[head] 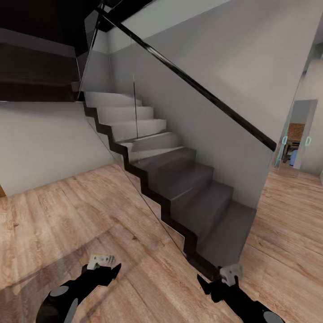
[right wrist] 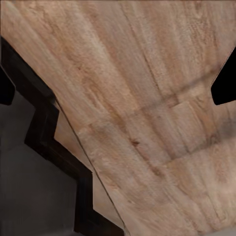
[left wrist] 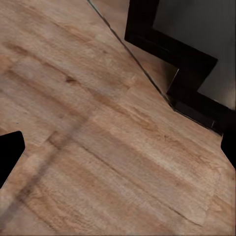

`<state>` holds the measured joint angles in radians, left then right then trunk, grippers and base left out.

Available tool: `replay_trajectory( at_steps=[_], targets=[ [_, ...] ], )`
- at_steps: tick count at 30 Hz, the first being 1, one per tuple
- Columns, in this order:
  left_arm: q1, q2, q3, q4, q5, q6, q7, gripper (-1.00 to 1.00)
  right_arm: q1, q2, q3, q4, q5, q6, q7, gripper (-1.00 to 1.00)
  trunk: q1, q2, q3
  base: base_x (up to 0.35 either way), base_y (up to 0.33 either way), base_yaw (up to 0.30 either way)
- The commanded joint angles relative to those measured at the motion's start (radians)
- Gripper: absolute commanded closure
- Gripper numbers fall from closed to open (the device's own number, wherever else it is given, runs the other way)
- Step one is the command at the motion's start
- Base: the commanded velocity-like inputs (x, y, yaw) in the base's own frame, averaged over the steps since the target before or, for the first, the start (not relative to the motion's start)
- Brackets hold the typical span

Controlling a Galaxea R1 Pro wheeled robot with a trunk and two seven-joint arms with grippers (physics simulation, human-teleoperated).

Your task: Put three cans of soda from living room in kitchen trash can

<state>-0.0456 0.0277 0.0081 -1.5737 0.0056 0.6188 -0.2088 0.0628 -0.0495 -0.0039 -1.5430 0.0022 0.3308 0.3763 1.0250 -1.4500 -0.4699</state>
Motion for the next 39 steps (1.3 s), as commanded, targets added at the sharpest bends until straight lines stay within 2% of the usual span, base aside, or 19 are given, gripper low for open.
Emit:
replay_trajectory(
  at_steps=[1, 4, 9, 11, 12, 15, 16, 17, 25, 30, 31, 39],
  targets=[
    [-0.007, 0.0, 0.0, -0.004, 0.0, 0.002, 0.001, -1.0, -0.005, 0.0, 0.0, -0.009, 0.0, 0.003, 0.004, -1.0, 0.0, 0.0, 0.0, 0.0, 0.0, 0.0],
    [-0.028, -0.001, 0.0, -0.011, 0.0, 0.006, 0.003, -1.0, -0.031, 0.001, 0.0, -0.026, -0.003, 0.0, 0.015, -1.0, 0.0, 0.0, 0.0, 0.0, 0.0, 0.0],
    [-0.062, -0.004, -0.003, -0.016, 0.0, -0.032, 0.003, -1.0, -0.106, 0.012, 0.002, -0.04, -0.008, -0.083, 0.061, -1.0, 0.0, 0.0, 0.0, 0.0, 0.0, 0.0],
    [-0.067, -0.003, -0.005, 0.003, -0.005, -0.109, 0.004, -1.0, -0.124, 0.013, 0.0, -0.038, -0.009, -0.099, 0.063, -1.0, 0.0, 0.0, 0.0, 0.0, 0.0, 0.0],
    [-0.068, -0.002, -0.004, 0.026, -0.009, -0.213, 0.007, -1.0, -0.134, 0.009, -0.002, -0.026, -0.01, -0.117, 0.064, -1.0, 0.0, 0.0, 0.0, 0.0, 0.0, 0.0],
    [-0.066, -0.001, -0.006, 0.051, -0.011, -0.325, 0.008, -1.0, -0.136, 0.005, -0.003, -0.009, -0.005, -0.151, 0.067, -1.0, 0.0, 0.0, 0.0, 0.0, 0.0, 0.0],
    [-0.054, -0.002, -0.008, 0.048, -0.011, -0.404, 0.008, -1.0, -0.134, 0.003, -0.004, 0.009, -0.006, -0.192, 0.068, -1.0, 0.0, 0.0, 0.0, 0.0, 0.0, 0.0],
    [-0.041, -0.002, -0.008, 0.046, -0.013, -0.437, 0.009, -1.0, -0.133, 0.004, -0.003, 0.013, -0.007, -0.211, 0.07, -1.0, 0.0, 0.0, 0.0, 0.0, 0.0, 0.0],
    [-0.013, 0.002, -0.004, 0.067, -0.012, -0.491, 0.012, -1.0, -0.115, 0.015, 0.012, 0.019, 0.001, -0.246, 0.066, -1.0, 0.0, 0.0, 0.0, 0.0, 0.0, 0.0],
    [-0.009, 0.004, -0.001, 0.136, -0.008, -0.531, 0.014, -1.0, -0.11, 0.017, 0.018, 0.026, 0.002, -0.25, 0.064, -1.0, 0.0, 0.0, 0.0, 0.0, 0.0, 0.0],
    [-0.009, 0.002, -0.001, 0.18, -0.009, -0.574, 0.014, -1.0, -0.109, 0.017, 0.02, 0.033, 0.003, -0.251, 0.061, -1.0, 0.0, 0.0, 0.0, 0.0, 0.0, 0.0],
    [-0.01, 0.002, 0.0, 0.218, -0.009, -0.593, 0.016, -1.0, -0.109, 0.019, 0.018, 0.04, -0.008, -0.251, 0.058, -1.0, 0.0, 0.0, 0.0, 0.0, 0.0, 0.0]
  ],
)
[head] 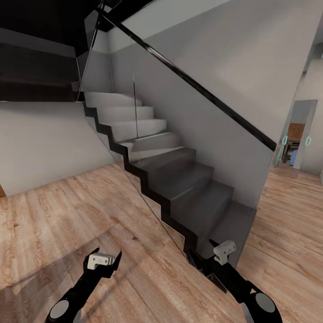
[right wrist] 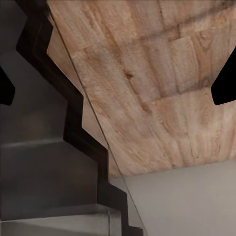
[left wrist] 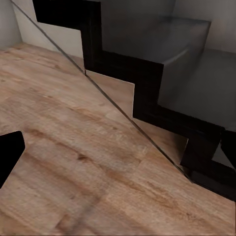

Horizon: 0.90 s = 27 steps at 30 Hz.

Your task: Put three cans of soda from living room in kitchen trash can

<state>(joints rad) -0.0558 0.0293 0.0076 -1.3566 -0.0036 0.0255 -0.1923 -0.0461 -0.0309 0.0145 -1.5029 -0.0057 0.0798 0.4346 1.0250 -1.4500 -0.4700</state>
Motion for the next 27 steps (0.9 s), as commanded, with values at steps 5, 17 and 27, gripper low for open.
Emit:
replay_trajectory(
  at_steps=[5, 17, 27],
  targets=[
    [-0.002, 0.0, 0.0, 0.049, 0.0, -0.002, 0.002, -1.0, 0.0, 0.006, 0.002, 0.031, 0.001, 0.0, -0.029, -1.0, 0.0, 0.0, 0.0, 0.0, 0.0, 0.0],
    [-0.001, -0.002, 0.0, 0.133, -0.001, -0.002, 0.003, -1.0, -0.001, 0.029, 0.008, 0.185, -0.003, -0.002, -0.079, -1.0, 0.0, 0.0, 0.0, 0.0, 0.0, 0.0],
    [-0.004, 0.0, 0.0, 0.229, 0.001, -0.015, 0.002, -1.0, -0.004, 0.011, -0.167, 0.358, -0.006, -0.036, -0.08, -1.0, 0.0, 0.0, 0.0, 0.0, 0.0, 0.0]
  ],
)
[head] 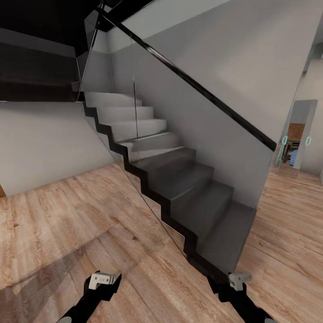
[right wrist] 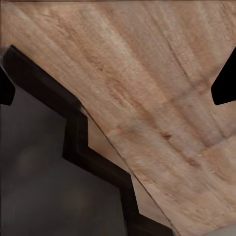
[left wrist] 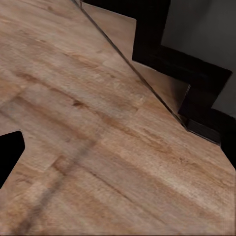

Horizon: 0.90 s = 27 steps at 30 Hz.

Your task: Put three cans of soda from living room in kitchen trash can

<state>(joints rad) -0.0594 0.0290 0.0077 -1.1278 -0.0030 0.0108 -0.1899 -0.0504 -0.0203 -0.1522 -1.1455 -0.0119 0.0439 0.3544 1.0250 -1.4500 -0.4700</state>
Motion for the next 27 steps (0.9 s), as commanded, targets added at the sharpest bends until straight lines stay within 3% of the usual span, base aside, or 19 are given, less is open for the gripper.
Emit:
replay_trajectory(
  at_steps=[1, 11, 27],
  targets=[
    [0.0, 0.0, 0.0, 0.018, 0.001, -0.014, 0.003, -1.0, -0.001, -0.002, -0.008, 0.007, 0.0, -0.001, 0.0, -1.0, 0.0, 0.0, 0.0, 0.0, 0.0, 0.0],
    [-0.003, 0.002, 0.0, 0.091, 0.002, -0.063, 0.068, -1.0, -0.003, -0.002, -0.022, 0.022, 0.001, -0.002, 0.0, -1.0, 0.0, 0.0, 0.0, 0.0, 0.0, 0.0],
    [-0.005, 0.001, -0.004, 0.144, 0.0, -0.098, 0.075, -1.0, -0.003, -0.002, -0.02, 0.029, 0.005, -0.003, 0.0, -1.0, 0.0, 0.0, 0.0, 0.0, 0.0, 0.0]
  ],
)
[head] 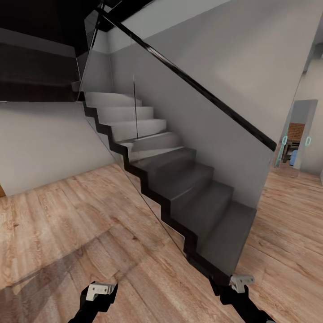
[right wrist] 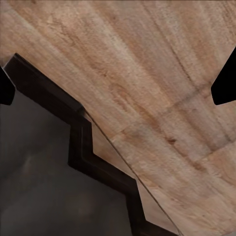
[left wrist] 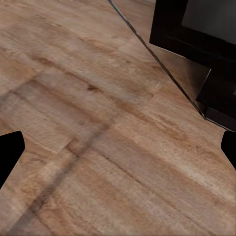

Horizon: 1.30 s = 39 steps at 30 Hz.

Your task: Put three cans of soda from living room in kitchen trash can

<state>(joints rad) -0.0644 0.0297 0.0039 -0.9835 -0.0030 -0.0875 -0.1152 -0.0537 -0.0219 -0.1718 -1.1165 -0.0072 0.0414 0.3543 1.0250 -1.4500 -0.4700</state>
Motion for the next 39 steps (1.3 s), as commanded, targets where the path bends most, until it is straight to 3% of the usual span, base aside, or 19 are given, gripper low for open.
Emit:
replay_trajectory(
  at_steps=[1, 27, 39],
  targets=[
    [0.0, 0.0, 0.0, 0.001, -0.001, -0.001, 0.0, -1.0, 0.0, 0.0, -0.001, 0.002, 0.001, 0.0, 0.0, -1.0, 0.0, 0.0, 0.0, 0.0, 0.0, 0.0],
    [0.0, -0.005, -0.006, 0.039, -0.008, -0.02, 0.002, -1.0, 0.0, 0.006, 0.002, 0.038, 0.007, 0.0, -0.003, -1.0, 0.0, 0.0, 0.0, 0.0, -0.005, 0.0],
    [0.0, -0.005, -0.01, 0.04, -0.008, -0.02, 0.002, -1.0, 0.0, 0.007, 0.002, 0.041, 0.006, 0.0, -0.003, -1.0, 0.0, 0.0, 0.0, 0.0, -0.221, -0.011]
  ],
)
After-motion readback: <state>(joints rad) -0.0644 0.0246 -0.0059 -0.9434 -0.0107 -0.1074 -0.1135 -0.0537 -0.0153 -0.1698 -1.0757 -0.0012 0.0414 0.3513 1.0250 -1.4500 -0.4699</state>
